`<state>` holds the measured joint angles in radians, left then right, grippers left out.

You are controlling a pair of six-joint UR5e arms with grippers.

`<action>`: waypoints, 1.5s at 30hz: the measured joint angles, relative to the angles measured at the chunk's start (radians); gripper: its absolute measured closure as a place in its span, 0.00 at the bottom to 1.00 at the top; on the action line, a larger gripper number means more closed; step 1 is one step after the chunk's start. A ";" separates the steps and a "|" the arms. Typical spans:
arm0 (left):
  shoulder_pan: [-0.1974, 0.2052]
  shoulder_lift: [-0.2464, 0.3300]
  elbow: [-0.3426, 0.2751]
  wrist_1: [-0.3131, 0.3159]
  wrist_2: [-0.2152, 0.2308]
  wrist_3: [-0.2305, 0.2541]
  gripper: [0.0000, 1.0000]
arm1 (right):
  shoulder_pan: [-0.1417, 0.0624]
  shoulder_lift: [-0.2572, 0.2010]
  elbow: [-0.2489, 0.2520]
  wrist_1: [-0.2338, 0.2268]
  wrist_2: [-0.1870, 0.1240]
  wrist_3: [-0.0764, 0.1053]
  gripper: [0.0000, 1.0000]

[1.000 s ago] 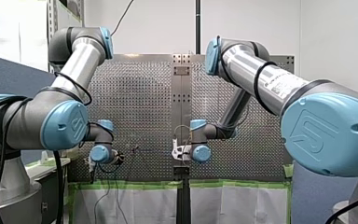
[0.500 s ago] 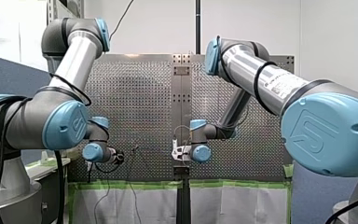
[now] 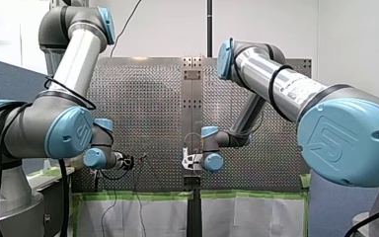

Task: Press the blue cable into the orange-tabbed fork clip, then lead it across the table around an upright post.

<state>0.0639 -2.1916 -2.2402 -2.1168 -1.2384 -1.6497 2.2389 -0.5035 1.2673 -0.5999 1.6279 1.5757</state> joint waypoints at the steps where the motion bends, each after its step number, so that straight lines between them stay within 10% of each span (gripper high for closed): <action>1: -0.002 0.000 -0.002 0.001 0.003 0.000 0.00 | 0.000 0.000 0.000 0.000 0.000 0.000 1.00; 21: -0.024 0.001 -0.004 0.071 0.027 -0.049 0.00 | 0.000 0.001 0.000 -0.001 0.000 0.003 1.00; 45: -0.050 0.001 -0.004 0.004 0.001 0.005 0.00 | 0.000 0.002 0.000 0.000 -0.009 0.005 1.00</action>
<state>0.0139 -2.1910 -2.2438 -2.1127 -1.2370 -1.6444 2.2389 -0.5012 1.2672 -0.6000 1.6187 1.5807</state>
